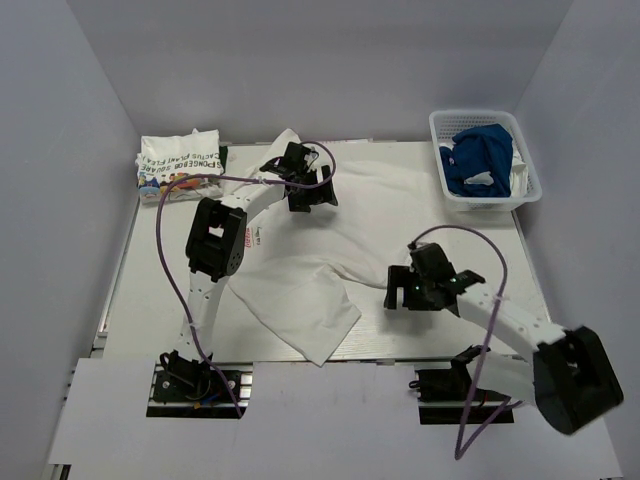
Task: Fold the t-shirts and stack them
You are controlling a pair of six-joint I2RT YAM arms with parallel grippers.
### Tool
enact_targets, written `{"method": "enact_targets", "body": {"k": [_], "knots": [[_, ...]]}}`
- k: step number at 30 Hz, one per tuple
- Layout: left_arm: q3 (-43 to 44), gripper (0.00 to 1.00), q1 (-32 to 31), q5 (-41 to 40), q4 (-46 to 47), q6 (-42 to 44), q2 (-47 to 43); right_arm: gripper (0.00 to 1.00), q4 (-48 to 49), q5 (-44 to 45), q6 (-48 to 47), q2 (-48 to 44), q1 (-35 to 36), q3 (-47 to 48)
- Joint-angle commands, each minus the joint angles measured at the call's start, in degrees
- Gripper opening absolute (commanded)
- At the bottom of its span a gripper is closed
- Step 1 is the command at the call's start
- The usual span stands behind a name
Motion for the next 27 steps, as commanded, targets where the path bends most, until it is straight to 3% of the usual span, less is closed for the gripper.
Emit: {"method": "enact_targets", "body": {"k": [1, 5, 8, 11, 16, 18, 23, 27], "knots": [[-0.36, 1.0, 0.97, -4.78, -5.94, -0.43, 3.82, 0.9, -8.15, -6.69, 5.96, -9.41, 0.19, -4.78], [1.74, 1.0, 0.98, -6.1, -7.26, -0.43, 4.43, 0.9, -12.63, -7.67, 6.14, -16.97, 0.27, -4.35], [1.75, 1.0, 0.98, -3.12, -6.74, 0.97, 2.51, 0.9, -12.99, -2.59, 4.91, -17.51, -0.08, 0.04], [0.61, 1.0, 0.98, -1.88, -5.86, 2.2, -2.13, 0.9, -11.94, 6.1, 6.4, -13.32, -0.16, 6.53], [-1.57, 1.0, -0.95, -6.01, -10.06, 3.52, -12.42, 0.9, -14.13, 11.58, 11.06, -2.95, -1.48, 13.39], [-5.96, 1.0, -1.65, -6.01, -10.08, 3.52, -17.16, 0.9, -13.26, 12.37, 12.02, -1.96, -2.71, 13.67], [-30.29, 1.0, -5.87, -4.79, -6.13, -1.3, -36.47, 0.9, -7.55, 13.59, 10.19, 2.95, -5.61, 16.38], [-46.81, 1.0, -9.91, -0.22, -4.63, -3.15, -46.16, 0.9, -5.44, 15.62, 7.11, 10.49, -7.98, 21.92]]}}
